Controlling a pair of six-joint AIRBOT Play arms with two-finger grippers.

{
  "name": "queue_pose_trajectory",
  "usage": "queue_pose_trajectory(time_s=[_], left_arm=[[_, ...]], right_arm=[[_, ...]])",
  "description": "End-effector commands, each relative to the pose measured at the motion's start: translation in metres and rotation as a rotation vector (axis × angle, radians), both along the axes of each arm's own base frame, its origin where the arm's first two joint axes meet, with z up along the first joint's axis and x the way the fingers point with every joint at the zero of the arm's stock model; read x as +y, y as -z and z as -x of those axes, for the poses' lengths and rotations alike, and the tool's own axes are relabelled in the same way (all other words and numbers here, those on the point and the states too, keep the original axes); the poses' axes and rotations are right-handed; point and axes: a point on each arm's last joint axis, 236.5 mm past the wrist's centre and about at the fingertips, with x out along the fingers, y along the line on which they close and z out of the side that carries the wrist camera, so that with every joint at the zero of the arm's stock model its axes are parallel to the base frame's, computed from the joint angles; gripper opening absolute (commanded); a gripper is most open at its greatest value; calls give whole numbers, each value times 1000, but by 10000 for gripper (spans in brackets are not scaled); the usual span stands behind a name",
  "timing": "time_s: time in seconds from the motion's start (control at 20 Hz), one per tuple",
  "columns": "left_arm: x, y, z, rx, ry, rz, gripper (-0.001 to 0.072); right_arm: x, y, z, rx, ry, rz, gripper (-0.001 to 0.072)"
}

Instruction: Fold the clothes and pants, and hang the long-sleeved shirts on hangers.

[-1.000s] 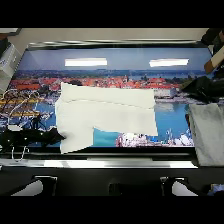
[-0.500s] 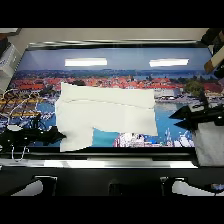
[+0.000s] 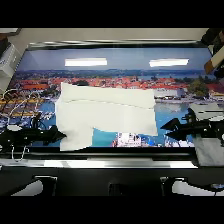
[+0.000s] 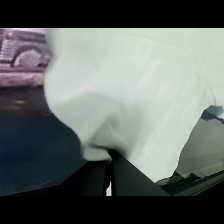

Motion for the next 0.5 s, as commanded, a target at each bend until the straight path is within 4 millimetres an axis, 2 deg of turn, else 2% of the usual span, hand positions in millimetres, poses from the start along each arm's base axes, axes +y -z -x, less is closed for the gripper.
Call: queue_pose_trajectory(time_s=[0.0, 0.15, 0.3, 0.45], left_arm=[[0, 0, 0, 0, -2, 1, 17], [0, 0, 0, 10, -15, 4, 16], [0, 0, -1, 9, -15, 5, 17], [0, 0, -2, 6, -20, 1, 16]], right_arm=[[8, 6, 2, -9, 19, -26, 543], [17, 6, -2, -49, 39, -64, 523], [20, 16, 6, -29, 47, -56, 523], [37, 25, 8, -28, -28, -8, 523]])
